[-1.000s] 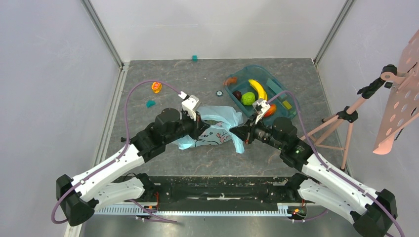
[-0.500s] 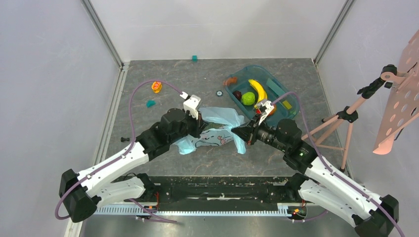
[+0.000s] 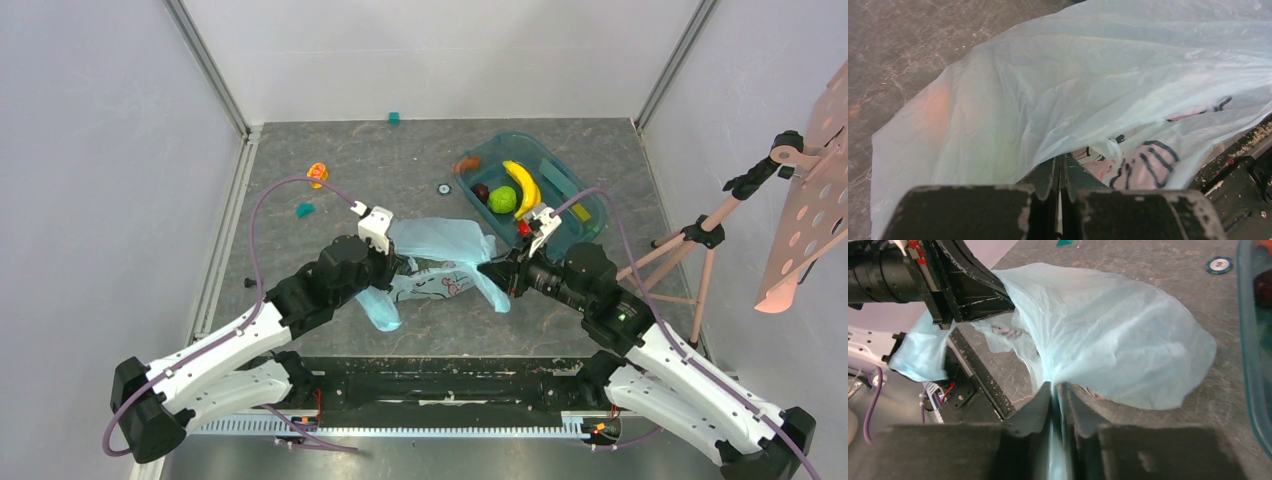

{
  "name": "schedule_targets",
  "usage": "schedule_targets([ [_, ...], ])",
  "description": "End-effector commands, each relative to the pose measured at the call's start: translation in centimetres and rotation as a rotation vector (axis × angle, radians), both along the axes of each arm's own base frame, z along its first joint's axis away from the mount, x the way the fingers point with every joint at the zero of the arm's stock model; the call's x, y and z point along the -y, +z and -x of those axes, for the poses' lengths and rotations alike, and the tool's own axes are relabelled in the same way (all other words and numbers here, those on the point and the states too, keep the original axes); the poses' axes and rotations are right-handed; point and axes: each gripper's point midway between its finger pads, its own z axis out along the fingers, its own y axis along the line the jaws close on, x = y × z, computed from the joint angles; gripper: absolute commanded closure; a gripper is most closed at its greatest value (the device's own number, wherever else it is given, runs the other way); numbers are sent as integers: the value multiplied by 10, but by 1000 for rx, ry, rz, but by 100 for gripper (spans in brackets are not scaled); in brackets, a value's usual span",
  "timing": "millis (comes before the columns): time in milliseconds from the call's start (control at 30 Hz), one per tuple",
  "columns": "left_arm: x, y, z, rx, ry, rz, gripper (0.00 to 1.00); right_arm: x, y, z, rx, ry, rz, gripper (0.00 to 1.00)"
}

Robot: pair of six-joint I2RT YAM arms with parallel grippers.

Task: Take the fake fruits out of the plastic bag

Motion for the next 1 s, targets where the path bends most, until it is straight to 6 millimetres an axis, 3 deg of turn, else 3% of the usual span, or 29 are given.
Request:
schedule_targets([
  [0, -11, -5, -3, -6, 70, -5, 98, 15, 29, -8, 92, -68, 43, 71],
  [67, -8, -5, -2, -9, 55, 6, 98, 16, 38, -9, 112, -65, 53, 52],
  [133, -7, -6, -1, -11, 50, 8, 98, 12, 52, -9, 141, -38, 50, 42],
  [200, -7, -6, -2, -10, 49, 9, 98, 6, 66, -9, 161, -7, 50, 40],
  [333, -6, -5, -2, -9, 50, 14, 98, -13, 92, -13, 176, 45, 45, 53],
  [467, -8, -4, -5, -13, 84, 27, 98, -50, 100, -9, 179, 116, 56, 69],
  [633, -10, -2, -7, -22, 123, 47, 98, -92, 73, -12, 100, 141, 59, 100],
  [767, -12, -2, -8, -20, 139, 51, 98, -109, 44, -21, 39, 81, 46, 100],
  [967, -10, -1, -8, -19, 134, 60, 98, -144, 23, -30, 9, 78, 91, 100],
])
